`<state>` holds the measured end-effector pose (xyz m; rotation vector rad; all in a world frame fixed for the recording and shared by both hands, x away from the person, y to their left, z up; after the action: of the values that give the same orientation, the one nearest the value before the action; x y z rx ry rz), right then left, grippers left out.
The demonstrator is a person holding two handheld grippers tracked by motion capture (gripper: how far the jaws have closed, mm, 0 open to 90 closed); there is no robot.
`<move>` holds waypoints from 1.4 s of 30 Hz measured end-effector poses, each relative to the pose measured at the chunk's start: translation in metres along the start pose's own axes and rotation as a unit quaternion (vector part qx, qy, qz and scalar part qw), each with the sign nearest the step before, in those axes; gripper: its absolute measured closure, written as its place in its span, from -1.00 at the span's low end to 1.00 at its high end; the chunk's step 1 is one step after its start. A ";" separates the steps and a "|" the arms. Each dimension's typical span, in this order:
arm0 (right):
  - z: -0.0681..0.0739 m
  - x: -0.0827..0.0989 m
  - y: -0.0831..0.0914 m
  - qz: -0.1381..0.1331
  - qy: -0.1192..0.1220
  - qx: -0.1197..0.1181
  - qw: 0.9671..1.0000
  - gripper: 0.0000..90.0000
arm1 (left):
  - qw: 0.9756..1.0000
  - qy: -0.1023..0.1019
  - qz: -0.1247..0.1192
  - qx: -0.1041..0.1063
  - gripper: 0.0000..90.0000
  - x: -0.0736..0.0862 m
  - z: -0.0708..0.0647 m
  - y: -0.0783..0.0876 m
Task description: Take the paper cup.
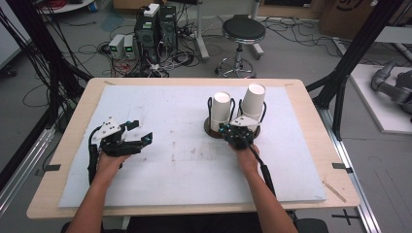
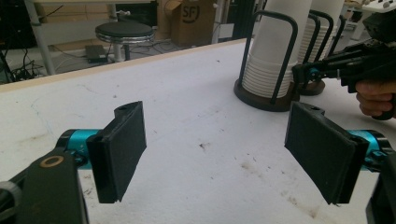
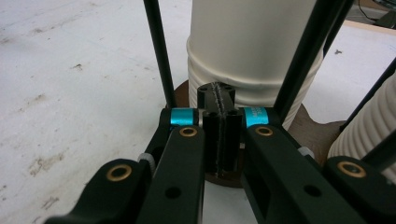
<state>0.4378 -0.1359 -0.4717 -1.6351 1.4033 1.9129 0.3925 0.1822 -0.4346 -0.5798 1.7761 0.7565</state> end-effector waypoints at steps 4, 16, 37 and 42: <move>0.002 -0.002 -0.001 0.006 -0.013 0.002 1.000 1.00 | 1.000 -0.004 0.000 0.004 -0.54 -0.003 -0.003 -0.004; 0.003 -0.004 -0.004 0.013 -0.032 0.009 0.999 1.00 | 0.998 -0.047 0.003 0.045 -0.54 -0.041 -0.021 -0.034; 0.003 -0.004 -0.004 0.012 -0.034 0.007 0.999 1.00 | 0.991 -0.043 0.022 0.128 -0.56 -0.090 -0.046 -0.110; 0.003 -0.004 -0.005 0.010 -0.034 0.006 0.999 1.00 | 0.989 -0.048 0.029 0.137 -0.56 -0.097 -0.057 -0.131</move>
<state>0.4408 -0.1301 -0.4709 -1.5424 1.4072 1.9490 0.4782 0.0542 -0.3575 -0.3061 1.7754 0.5568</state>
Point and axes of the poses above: each handheld gripper's, and its own axes: y roughly backward along the jaws, x roughly out of its underside, z roughly to its left, the point moved 7 cm from there along -y, roughly forward along the jaws, and after that the axes turned 8 degrees about y, right-handed, at the moved point
